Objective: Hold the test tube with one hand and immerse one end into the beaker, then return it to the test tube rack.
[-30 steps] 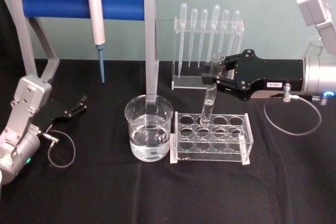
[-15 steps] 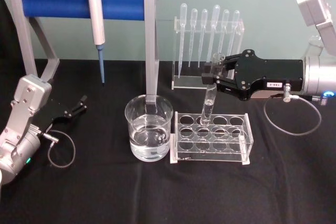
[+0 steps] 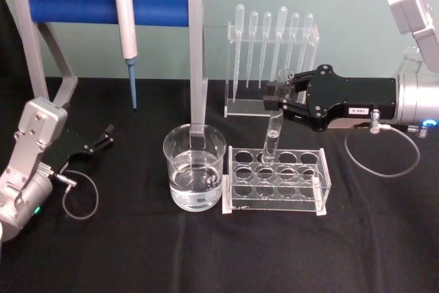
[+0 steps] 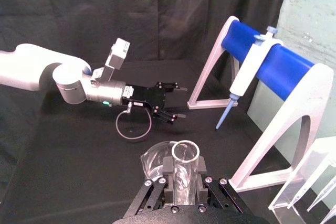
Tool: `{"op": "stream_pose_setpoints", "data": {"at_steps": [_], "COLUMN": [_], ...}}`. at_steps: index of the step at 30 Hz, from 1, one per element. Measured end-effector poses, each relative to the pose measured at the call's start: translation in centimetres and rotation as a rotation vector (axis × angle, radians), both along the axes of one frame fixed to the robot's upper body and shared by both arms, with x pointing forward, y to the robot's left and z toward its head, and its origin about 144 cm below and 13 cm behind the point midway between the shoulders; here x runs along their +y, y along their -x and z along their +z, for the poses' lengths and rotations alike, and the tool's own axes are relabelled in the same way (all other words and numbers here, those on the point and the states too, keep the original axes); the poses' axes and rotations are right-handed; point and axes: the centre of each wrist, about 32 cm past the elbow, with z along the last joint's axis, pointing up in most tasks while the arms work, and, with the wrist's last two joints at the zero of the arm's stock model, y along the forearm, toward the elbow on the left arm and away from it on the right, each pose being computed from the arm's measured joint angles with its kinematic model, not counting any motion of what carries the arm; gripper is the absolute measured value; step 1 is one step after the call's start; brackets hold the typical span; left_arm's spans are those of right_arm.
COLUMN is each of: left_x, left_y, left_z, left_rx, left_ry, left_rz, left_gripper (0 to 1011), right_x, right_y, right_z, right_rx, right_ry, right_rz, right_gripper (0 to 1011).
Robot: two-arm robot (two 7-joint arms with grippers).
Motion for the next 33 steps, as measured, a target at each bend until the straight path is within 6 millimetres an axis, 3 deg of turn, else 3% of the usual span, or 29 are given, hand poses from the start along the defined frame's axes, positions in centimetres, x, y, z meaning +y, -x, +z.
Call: {"op": "stream_pose_setpoints", "data": {"at_steps": [10,17,26,33], "left_x": [0.0,0.0,0.0,0.0], "left_y": [0.0,0.0,0.0,0.0], "left_z": [0.0,0.0,0.0,0.0], "left_rx": [0.000,0.000,0.000,0.000], "left_ry": [0.000,0.000,0.000,0.000], "left_rz": [0.000,0.000,0.000,0.000], "left_gripper": [1000,1000,1000,1000], "right_x": [1.2,4.3,6.9,8.1], "right_y": [-1.6,-3.6,-5.0,-6.0], "right_z": [2.8,3.8,3.0,1.1], "right_rx": [-0.046,-0.059,-0.028,0.027], "right_ry": [-0.015,-0.045,-0.074,-0.094], "right_rz": [0.051,0.121,0.170,0.195], "right_gripper": [234,234,234,234]}}
